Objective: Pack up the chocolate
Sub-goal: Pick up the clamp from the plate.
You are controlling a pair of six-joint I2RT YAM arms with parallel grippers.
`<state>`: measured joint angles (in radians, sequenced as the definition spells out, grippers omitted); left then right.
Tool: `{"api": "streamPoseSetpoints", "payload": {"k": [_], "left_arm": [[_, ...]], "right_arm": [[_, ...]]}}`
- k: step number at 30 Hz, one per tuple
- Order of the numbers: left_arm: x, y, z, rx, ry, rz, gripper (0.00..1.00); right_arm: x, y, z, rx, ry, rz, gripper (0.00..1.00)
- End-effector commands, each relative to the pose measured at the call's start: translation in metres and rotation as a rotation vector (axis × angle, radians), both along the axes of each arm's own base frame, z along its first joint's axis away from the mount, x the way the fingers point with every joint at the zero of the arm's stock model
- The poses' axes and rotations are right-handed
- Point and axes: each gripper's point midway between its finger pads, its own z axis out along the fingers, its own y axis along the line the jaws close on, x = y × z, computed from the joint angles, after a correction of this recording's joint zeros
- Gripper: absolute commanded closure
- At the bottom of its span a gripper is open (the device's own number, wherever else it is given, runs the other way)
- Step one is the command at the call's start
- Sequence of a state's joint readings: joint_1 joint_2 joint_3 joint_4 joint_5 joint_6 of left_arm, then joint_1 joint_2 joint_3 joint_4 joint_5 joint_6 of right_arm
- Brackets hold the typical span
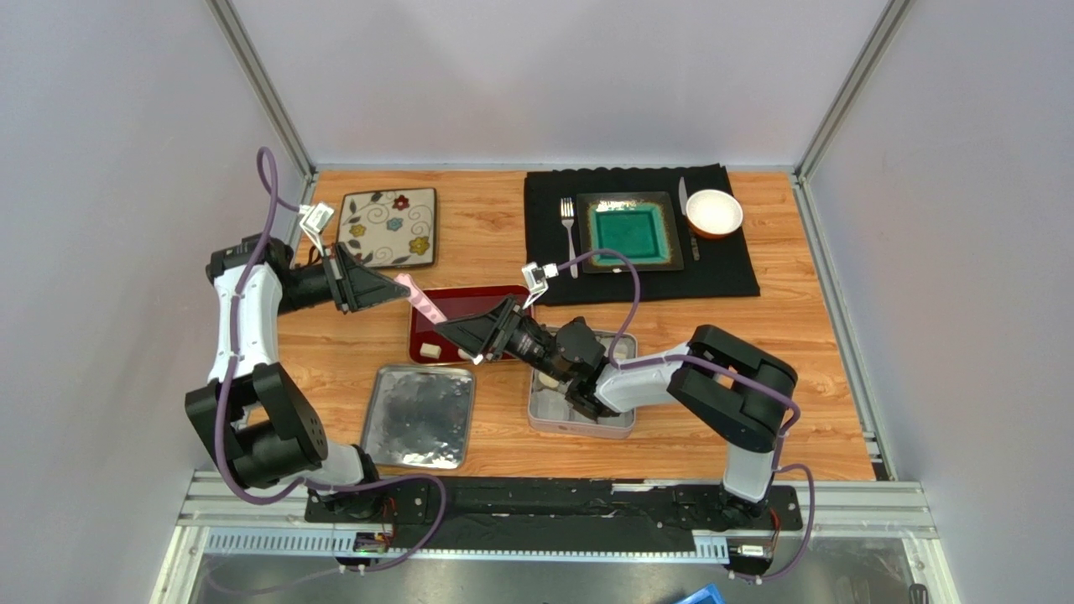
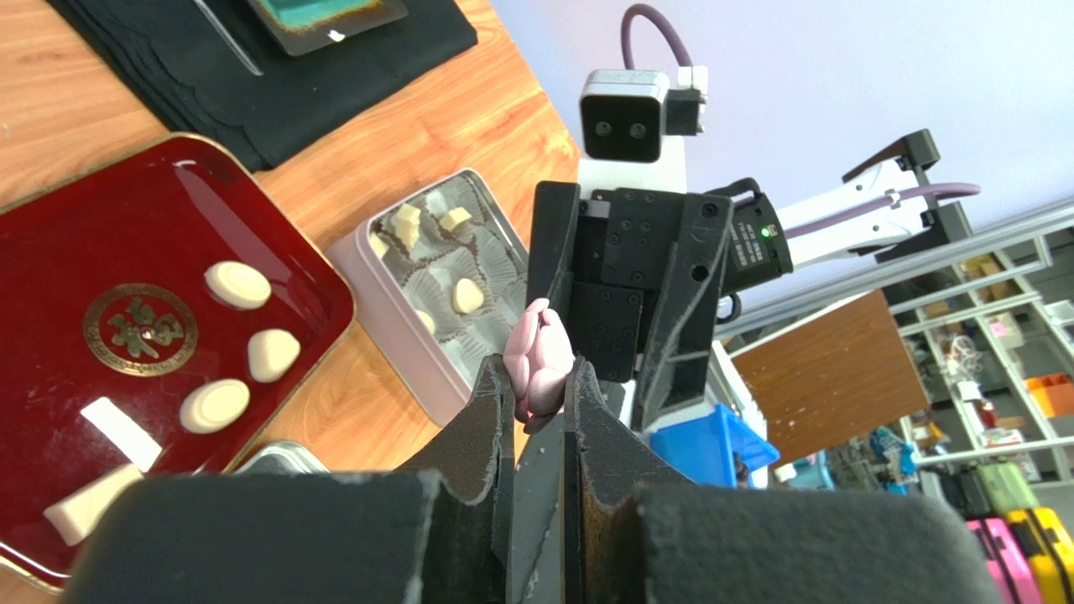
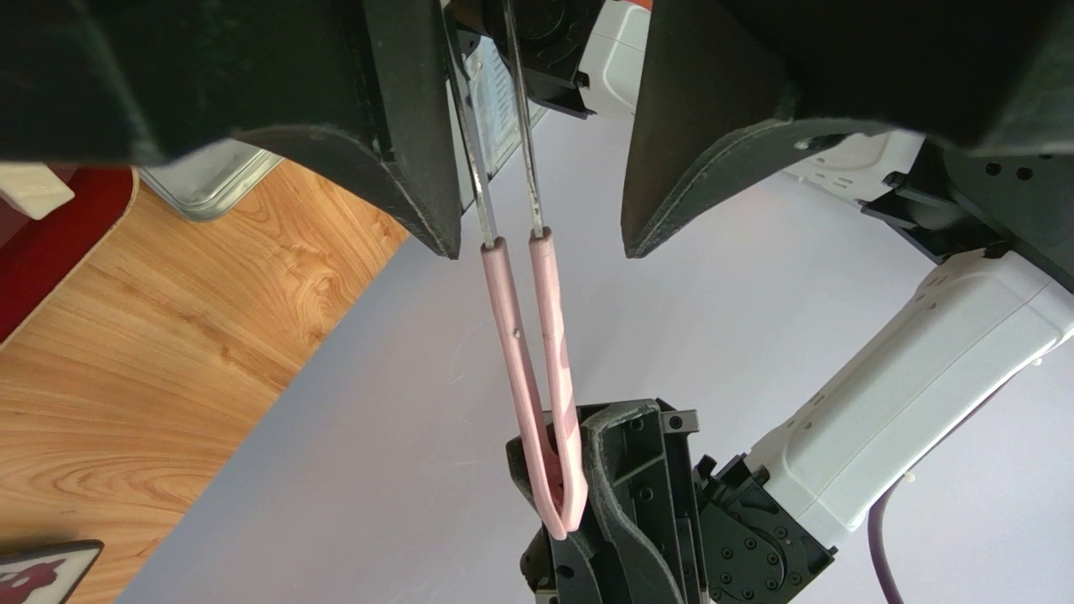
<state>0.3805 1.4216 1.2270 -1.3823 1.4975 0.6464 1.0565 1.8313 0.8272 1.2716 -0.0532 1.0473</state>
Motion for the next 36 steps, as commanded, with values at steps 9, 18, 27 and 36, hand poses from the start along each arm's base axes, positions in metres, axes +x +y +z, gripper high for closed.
{"api": "streamPoseSetpoints", "payload": {"k": [9,18,27,36], "left_arm": [[-0.006,-0.001,0.028,-0.277,-0.025,0.066,1.00],[-0.015,-0.006,0.017,-0.281,-0.012,0.073,1.00],[-0.022,-0.009,0.002,-0.287,0.008,0.085,1.00],[-0.028,-0.011,-0.006,-0.286,0.018,0.090,1.00]], "right_arm": [[-0.012,-0.019,0.076,0.188,-0.096,0.035,0.61],[-0.018,-0.001,0.064,0.087,-0.079,0.109,0.68],[-0.018,-0.050,0.066,-0.060,-0.029,-0.009,0.91],[-0.020,-0.055,0.061,-0.162,0.036,0.048,0.95]]}}
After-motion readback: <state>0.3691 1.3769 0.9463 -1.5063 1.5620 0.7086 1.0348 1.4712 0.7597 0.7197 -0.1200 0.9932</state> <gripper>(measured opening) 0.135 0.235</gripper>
